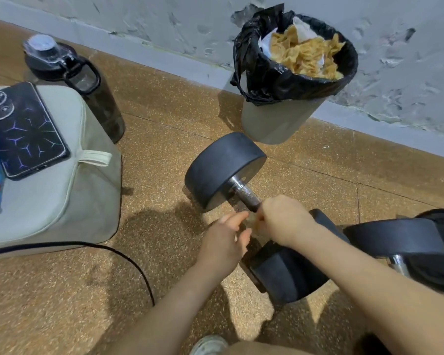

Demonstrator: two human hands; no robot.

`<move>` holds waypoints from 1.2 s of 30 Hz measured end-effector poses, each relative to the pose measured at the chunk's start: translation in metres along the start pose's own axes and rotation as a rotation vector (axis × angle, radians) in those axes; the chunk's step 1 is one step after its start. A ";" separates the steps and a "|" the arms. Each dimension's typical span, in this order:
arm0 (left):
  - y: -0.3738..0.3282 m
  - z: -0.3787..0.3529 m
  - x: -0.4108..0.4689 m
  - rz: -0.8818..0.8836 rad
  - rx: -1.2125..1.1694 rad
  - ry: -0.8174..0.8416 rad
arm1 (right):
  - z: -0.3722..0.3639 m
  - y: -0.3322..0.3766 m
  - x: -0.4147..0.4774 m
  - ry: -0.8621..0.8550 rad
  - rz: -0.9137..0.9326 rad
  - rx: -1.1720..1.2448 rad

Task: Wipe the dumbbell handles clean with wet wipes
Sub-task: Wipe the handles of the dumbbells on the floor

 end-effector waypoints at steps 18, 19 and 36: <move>0.015 0.005 0.027 0.141 -0.069 -0.390 | -0.004 -0.019 0.061 -0.448 -0.230 1.042; 0.014 0.005 0.029 0.153 -0.102 -0.401 | -0.004 -0.010 0.061 -0.372 -0.195 0.910; 0.004 -0.002 0.037 0.031 -0.383 -0.525 | -0.010 -0.014 0.058 -0.247 -0.190 0.759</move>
Point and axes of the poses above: each hand's wrist, its own x-axis towards the middle knuckle, its own z-axis out of the back of the hand, y = z × x, the point moved 4 cm from there along x, towards the middle knuckle, and after that the axes turned 12 degrees about y, right-handed, at the moved point
